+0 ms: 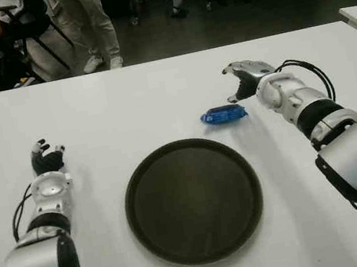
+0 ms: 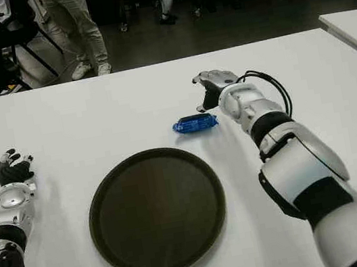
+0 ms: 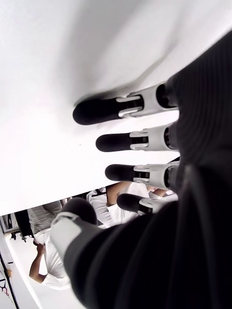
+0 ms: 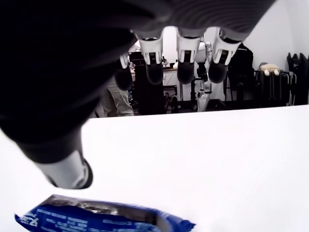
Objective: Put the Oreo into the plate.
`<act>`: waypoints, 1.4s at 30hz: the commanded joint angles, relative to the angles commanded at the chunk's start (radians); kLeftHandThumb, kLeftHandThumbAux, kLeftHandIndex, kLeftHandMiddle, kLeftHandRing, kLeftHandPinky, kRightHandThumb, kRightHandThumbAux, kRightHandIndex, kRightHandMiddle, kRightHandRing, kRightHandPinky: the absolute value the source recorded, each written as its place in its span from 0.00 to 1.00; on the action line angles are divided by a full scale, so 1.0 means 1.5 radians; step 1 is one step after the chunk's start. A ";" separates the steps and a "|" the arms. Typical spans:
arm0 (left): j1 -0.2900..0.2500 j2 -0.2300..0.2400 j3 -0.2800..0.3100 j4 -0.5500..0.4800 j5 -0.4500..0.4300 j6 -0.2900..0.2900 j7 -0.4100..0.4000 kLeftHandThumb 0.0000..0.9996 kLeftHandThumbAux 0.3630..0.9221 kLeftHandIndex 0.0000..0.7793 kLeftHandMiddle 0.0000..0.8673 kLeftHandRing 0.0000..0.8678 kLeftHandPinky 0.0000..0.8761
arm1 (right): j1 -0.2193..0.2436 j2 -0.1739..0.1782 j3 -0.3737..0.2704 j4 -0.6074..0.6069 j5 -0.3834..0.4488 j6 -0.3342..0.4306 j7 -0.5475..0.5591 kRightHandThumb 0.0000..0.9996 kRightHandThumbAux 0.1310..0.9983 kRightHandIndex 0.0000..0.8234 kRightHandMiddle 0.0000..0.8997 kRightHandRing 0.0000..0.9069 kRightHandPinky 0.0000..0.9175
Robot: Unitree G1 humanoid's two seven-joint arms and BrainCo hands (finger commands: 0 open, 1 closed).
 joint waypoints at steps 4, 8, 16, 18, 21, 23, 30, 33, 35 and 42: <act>0.000 0.000 -0.001 0.000 0.001 -0.001 0.000 0.16 0.47 0.04 0.19 0.18 0.11 | 0.000 0.004 -0.005 0.000 0.002 0.002 0.001 0.31 0.64 0.00 0.03 0.03 0.05; 0.000 -0.001 -0.001 0.000 0.002 -0.001 0.001 0.15 0.47 0.03 0.17 0.17 0.10 | -0.001 0.008 -0.011 0.000 0.004 0.004 0.003 0.33 0.63 0.00 0.02 0.02 0.05; 0.000 -0.002 -0.001 0.000 0.001 -0.001 0.003 0.15 0.47 0.03 0.17 0.16 0.09 | -0.001 0.015 -0.014 0.000 -0.002 0.006 0.003 0.33 0.63 0.00 0.02 0.03 0.05; 0.000 -0.002 0.000 0.000 0.000 0.000 0.003 0.15 0.47 0.04 0.18 0.16 0.10 | -0.001 0.018 -0.014 0.000 -0.003 0.006 0.002 0.33 0.63 0.00 0.02 0.03 0.05; -0.001 -0.002 0.002 0.000 -0.003 0.001 0.000 0.16 0.47 0.04 0.18 0.16 0.10 | 0.000 0.021 -0.014 0.000 -0.003 0.005 0.000 0.32 0.64 0.00 0.03 0.03 0.05; -0.001 -0.002 0.003 0.000 -0.003 0.002 0.000 0.16 0.47 0.03 0.17 0.16 0.09 | 0.000 0.023 -0.014 0.000 -0.003 0.004 0.000 0.32 0.64 0.00 0.03 0.03 0.05; -0.001 -0.001 0.000 0.000 0.002 0.003 0.001 0.15 0.46 0.03 0.17 0.16 0.09 | 0.002 0.029 -0.011 -0.001 -0.006 0.001 -0.004 0.32 0.64 0.00 0.02 0.02 0.03; 0.000 -0.001 0.000 0.000 0.003 0.003 -0.001 0.15 0.46 0.04 0.17 0.15 0.09 | 0.003 0.032 -0.013 -0.001 -0.003 0.000 -0.002 0.33 0.63 0.00 0.02 0.01 0.03; 0.000 -0.001 -0.001 0.000 0.003 0.002 -0.001 0.16 0.47 0.04 0.17 0.16 0.10 | 0.004 0.034 -0.015 -0.001 -0.002 0.000 -0.001 0.33 0.63 0.00 0.03 0.02 0.04; -0.001 -0.003 0.004 -0.001 -0.002 0.001 -0.001 0.17 0.46 0.05 0.18 0.18 0.12 | 0.004 0.037 -0.017 -0.001 -0.001 0.000 -0.002 0.34 0.63 0.00 0.02 0.02 0.05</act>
